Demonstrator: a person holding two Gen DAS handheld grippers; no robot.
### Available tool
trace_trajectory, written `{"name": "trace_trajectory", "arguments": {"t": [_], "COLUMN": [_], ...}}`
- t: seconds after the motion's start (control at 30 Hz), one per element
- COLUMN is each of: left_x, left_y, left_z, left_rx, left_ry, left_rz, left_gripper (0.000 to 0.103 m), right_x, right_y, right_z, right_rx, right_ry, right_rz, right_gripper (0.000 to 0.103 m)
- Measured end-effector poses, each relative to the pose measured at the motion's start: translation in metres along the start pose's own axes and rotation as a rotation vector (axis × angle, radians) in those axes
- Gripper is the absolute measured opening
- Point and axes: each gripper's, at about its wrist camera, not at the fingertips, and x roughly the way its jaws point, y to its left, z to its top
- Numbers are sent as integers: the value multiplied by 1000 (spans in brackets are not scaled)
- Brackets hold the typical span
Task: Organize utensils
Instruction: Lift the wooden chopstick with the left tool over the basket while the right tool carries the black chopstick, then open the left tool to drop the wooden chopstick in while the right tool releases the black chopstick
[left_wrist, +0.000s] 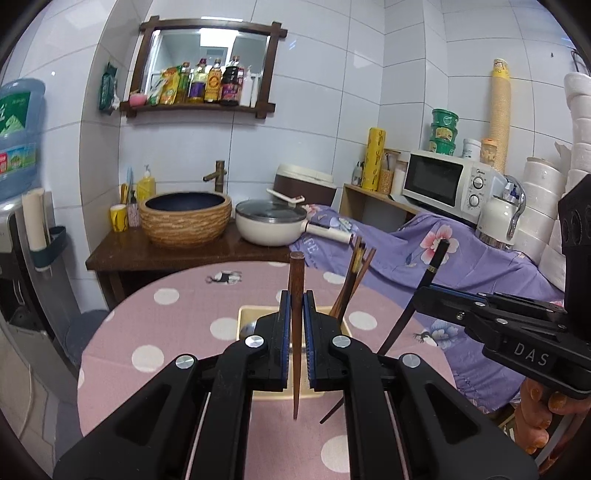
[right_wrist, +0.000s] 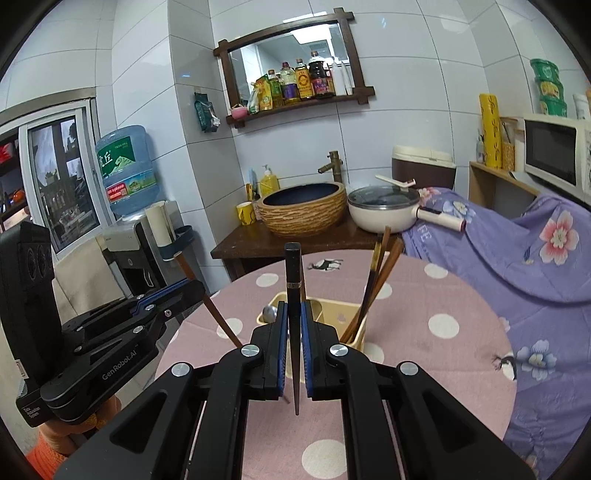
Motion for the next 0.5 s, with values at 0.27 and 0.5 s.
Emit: {"name": "trace_trajectory", "arguments": {"t": [0.27, 0.5], "left_x": [4, 13], "left_y": [-11, -9], "left_z": [65, 108], "left_rx": [53, 58], "left_ry": [-59, -129], "left_rz": [1, 34], "left_gripper": [7, 7], "right_x": [-1, 2], "right_y": [2, -4], "right_z": [51, 82], "right_rx": [-34, -37], "right_ry": [-58, -103], "right_rz": [-6, -37], "right_gripper": [7, 7]}}
